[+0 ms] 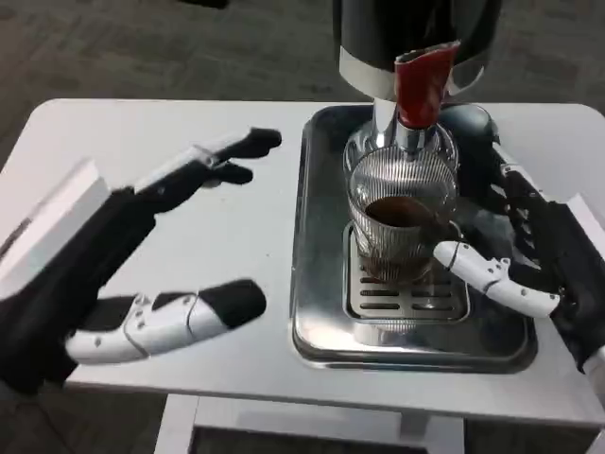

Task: Grasp the cup under the faucet to collect the drink, then remove the cup.

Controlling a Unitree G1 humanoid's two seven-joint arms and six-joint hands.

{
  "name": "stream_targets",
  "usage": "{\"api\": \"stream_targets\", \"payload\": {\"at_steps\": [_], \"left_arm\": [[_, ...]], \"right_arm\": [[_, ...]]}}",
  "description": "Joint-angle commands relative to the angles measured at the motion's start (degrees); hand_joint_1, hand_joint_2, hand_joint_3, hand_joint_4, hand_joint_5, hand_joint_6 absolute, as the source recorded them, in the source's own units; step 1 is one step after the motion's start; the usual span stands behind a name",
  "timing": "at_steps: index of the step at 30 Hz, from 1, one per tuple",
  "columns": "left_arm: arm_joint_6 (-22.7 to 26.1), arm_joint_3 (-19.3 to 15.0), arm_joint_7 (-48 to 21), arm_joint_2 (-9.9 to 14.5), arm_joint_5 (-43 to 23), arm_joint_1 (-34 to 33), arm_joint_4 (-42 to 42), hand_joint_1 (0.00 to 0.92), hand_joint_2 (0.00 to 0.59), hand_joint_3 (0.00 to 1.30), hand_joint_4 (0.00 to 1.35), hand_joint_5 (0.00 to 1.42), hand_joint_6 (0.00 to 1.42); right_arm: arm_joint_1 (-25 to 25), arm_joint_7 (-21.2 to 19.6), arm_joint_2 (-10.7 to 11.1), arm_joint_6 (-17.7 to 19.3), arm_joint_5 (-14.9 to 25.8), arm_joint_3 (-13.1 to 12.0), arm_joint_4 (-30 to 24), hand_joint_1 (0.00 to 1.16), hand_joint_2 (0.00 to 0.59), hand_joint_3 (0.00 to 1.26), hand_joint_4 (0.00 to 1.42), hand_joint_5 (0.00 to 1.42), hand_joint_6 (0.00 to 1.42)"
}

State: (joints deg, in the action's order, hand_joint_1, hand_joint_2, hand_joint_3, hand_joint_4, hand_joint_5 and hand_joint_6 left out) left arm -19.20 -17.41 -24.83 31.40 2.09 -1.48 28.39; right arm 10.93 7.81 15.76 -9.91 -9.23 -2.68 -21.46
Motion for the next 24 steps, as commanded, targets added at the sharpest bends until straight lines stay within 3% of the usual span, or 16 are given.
{"api": "stream_targets", "payload": {"at_steps": [1, 12, 24], "left_arm": [[-0.7, -1.7, 2.1, -1.0, 1.6, 3.5, 1.9, 0.073, 0.111, 0.16, 0.12, 0.22, 0.21], [-1.8, -3.9, 3.0, -2.0, 1.4, 11.7, 2.9, 0.075, 0.115, 0.15, 0.11, 0.2, 0.19], [-2.2, -4.3, 2.8, -2.3, 0.8, 14.1, 2.4, 0.088, 0.114, 0.15, 0.11, 0.2, 0.19]], "right_arm": [[-1.0, -0.3, -0.6, 0.7, 0.6, -0.1, -1.0, 0.59, 0.249, 0.04, 0.03, 0.15, 0.26], [-1.2, 0.7, -0.2, 1.5, 2.9, -0.7, 0.1, 0.56, 0.225, 0.0, 0.0, 0.1, 0.23], [-0.7, 2.3, 0.4, 1.7, 5.0, -0.4, 0.3, 0.55, 0.221, 0.0, 0.0, 0.08, 0.19]]}}
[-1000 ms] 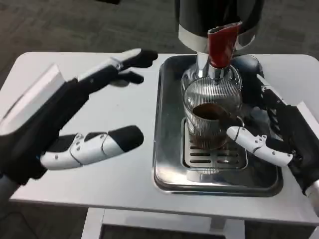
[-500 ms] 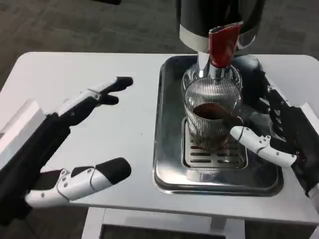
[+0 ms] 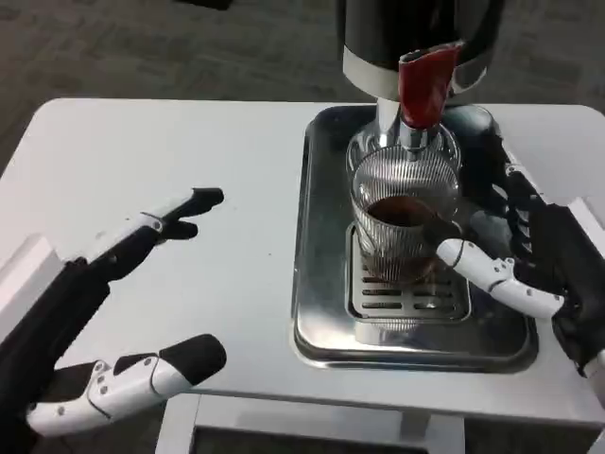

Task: Grasp the cup under the faucet to collect the drink, then remove the cup.

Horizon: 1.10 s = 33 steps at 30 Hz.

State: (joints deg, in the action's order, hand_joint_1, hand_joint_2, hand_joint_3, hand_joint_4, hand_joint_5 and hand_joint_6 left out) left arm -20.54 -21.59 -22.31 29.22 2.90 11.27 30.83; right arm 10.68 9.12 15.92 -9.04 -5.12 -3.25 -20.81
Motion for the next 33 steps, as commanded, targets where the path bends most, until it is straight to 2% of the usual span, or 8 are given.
{"api": "stream_targets", "payload": {"at_steps": [1, 18, 33], "left_arm": [[-0.9, 0.0, 0.2, -0.2, 0.0, 1.6, -0.1, 0.089, 0.114, 0.15, 0.11, 0.2, 0.19], [-0.8, 0.3, -0.4, 0.0, -0.1, 4.2, -0.2, 0.096, 0.119, 0.16, 0.11, 0.21, 0.19], [-0.5, 0.2, -0.7, 0.5, 0.4, 5.7, 0.0, 0.097, 0.126, 0.17, 0.13, 0.22, 0.19]], "right_arm": [[-0.3, 1.1, 0.3, 0.7, 0.9, 0.2, -0.4, 0.55, 0.221, 0.0, 0.0, 0.07, 0.18], [2.3, 0.6, -1.5, 1.5, 0.5, 2.0, 2.0, 0.55, 0.221, 0.0, 0.0, 0.02, 0.11], [5.1, 1.2, -2.7, 2.6, 1.5, 2.2, 5.3, 0.55, 0.221, 0.0, 0.0, 0.02, 0.13]]}}
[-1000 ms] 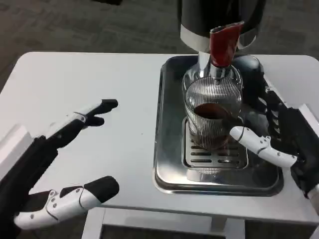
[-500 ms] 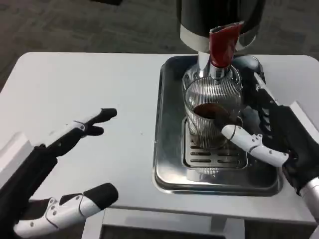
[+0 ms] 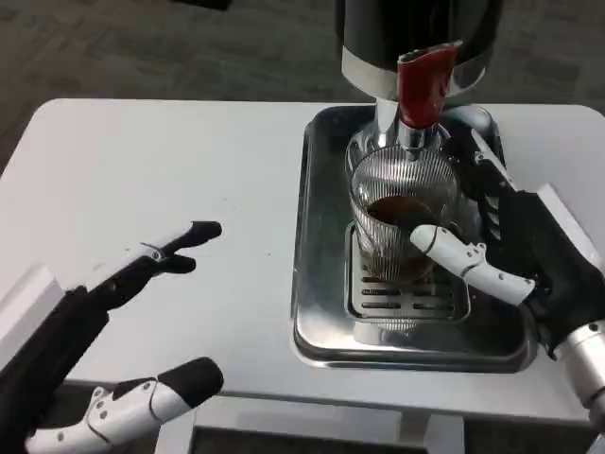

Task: Grasp the cup under the faucet to collect the drink, then remove the cup.

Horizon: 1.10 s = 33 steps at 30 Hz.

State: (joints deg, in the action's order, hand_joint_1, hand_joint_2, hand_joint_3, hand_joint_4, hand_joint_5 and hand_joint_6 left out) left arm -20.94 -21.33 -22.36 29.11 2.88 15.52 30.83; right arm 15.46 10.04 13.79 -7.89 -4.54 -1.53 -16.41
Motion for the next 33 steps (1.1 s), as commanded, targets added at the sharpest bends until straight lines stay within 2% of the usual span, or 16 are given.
{"api": "stream_targets", "payload": {"at_steps": [1, 13, 22, 27, 33], "left_arm": [[0.0, -0.2, -0.7, 0.7, 0.3, 1.5, 0.0, 0.097, 0.126, 0.17, 0.13, 0.22, 0.19], [0.4, -0.6, -1.0, 1.4, -0.1, 2.3, 0.1, 0.1, 0.131, 0.18, 0.13, 0.22, 0.2], [0.8, -0.9, -1.0, 1.8, 0.0, 2.7, 0.2, 0.101, 0.132, 0.19, 0.14, 0.23, 0.21], [1.0, -1.0, -1.1, 1.9, -0.1, 3.1, 0.6, 0.101, 0.132, 0.19, 0.14, 0.23, 0.21], [1.2, -1.1, -1.3, 2.0, -0.1, 3.5, 0.9, 0.101, 0.133, 0.2, 0.15, 0.23, 0.21]], "right_arm": [[0.5, 0.3, -0.6, 1.6, 1.0, 0.6, 1.2, 0.55, 0.221, 0.0, 0.0, 0.02, 0.13], [0.8, 1.1, -0.9, 2.2, 1.7, 1.7, 3.4, 0.52, 0.209, 0.0, 0.0, 0.0, 0.1], [0.3, 1.5, 0.0, 3.0, 1.4, 2.1, 4.0, 0.51, 0.209, 0.0, 0.0, 0.0, 0.1], [0.0, 0.9, 0.6, 3.5, -0.6, 2.9, 3.7, 0.55, 0.206, 0.0, 0.0, 0.0, 0.1], [-0.6, -0.1, 0.4, 3.3, -3.0, 3.5, 3.1, 0.58, 0.211, 0.0, 0.0, 0.0, 0.1]]}}
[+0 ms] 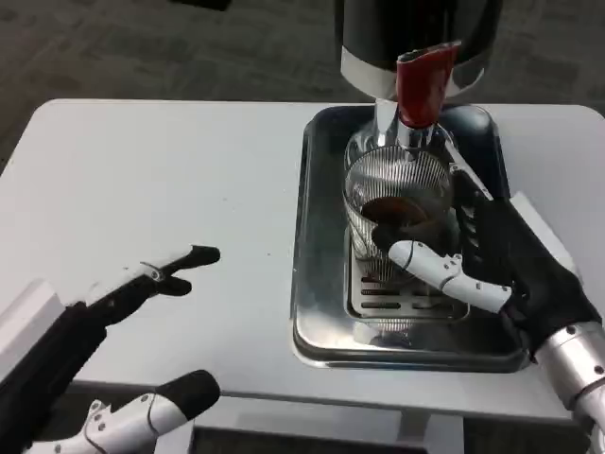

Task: Grasp the cup under the faucet to collect the drink, then remove the cup.

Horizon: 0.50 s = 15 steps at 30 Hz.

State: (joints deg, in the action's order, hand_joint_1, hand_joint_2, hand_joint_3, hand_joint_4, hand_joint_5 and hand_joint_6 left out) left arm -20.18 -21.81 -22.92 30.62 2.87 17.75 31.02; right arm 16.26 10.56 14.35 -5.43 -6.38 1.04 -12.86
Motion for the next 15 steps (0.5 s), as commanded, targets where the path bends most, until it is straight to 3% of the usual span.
{"api": "stream_targets", "payload": {"at_steps": [1, 15], "left_arm": [[0.5, -0.6, -0.7, 0.5, -0.1, 1.3, 0.8, 0.101, 0.133, 0.2, 0.15, 0.23, 0.21], [1.1, -0.2, -0.9, 0.8, -0.1, 1.3, 0.6, 0.101, 0.133, 0.21, 0.16, 0.24, 0.21]], "right_arm": [[-1.5, -0.7, -0.3, 0.8, -1.3, 1.0, -0.4, 0.58, 0.211, 0.0, 0.0, 0.0, 0.1], [-2.3, -3.8, -1.8, -0.5, -4.7, 2.9, -0.9, 0.61, 0.207, 0.0, 0.0, 0.04, 0.15]]}}
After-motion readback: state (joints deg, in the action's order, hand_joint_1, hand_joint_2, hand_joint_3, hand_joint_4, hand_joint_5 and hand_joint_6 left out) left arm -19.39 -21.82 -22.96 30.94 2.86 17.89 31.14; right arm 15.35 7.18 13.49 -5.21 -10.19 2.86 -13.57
